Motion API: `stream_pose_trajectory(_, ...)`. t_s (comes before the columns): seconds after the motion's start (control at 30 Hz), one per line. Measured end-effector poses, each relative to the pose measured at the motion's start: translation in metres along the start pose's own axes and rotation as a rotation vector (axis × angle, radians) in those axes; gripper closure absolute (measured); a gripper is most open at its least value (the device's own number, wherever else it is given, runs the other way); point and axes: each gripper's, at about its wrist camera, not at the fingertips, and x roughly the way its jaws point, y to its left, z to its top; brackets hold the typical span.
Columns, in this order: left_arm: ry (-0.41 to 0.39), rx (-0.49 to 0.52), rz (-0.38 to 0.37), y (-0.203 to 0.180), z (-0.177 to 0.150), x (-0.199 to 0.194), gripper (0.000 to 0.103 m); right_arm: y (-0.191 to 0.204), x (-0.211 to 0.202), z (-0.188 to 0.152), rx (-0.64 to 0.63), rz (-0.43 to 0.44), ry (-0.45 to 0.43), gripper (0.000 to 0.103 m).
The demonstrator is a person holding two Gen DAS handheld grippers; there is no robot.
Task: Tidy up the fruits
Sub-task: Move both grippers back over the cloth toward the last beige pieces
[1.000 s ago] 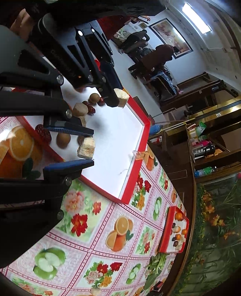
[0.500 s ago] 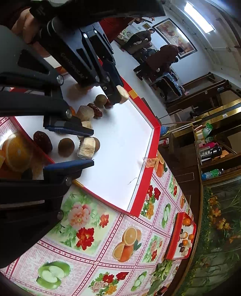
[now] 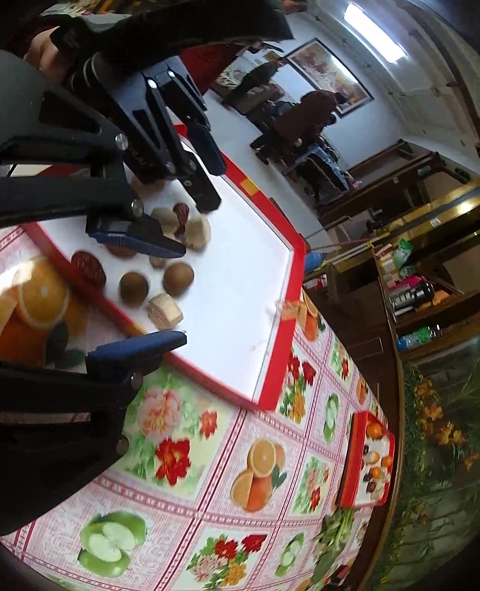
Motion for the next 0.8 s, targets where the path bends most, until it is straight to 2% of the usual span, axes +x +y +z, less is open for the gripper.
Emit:
stream_pose_trajectory(0.13,-0.004,0.047,-0.025,-0.026,0.002,-0.006,0.049,-0.022,-0.009,0.000,0.053,-0.007,-0.012,0.060)
stream_pose_trajectory(0.3,-0.018,0.126,-0.080,-0.067,0.010,-0.014,0.046,-0.059,-0.031,0.001,0.102,-0.045,-0.049,0.060)
stream_pose_trajectory(0.6,-0.041,0.258,-0.153,-0.144,0.025,-0.018,0.045,-0.154,-0.096,-0.001,0.247,-0.168,-0.148,0.060)
stream_pose_trajectory(0.8,-0.045,0.297,-0.183,-0.174,0.033,-0.016,0.044,-0.206,-0.133,-0.002,0.317,-0.247,-0.201,0.060)
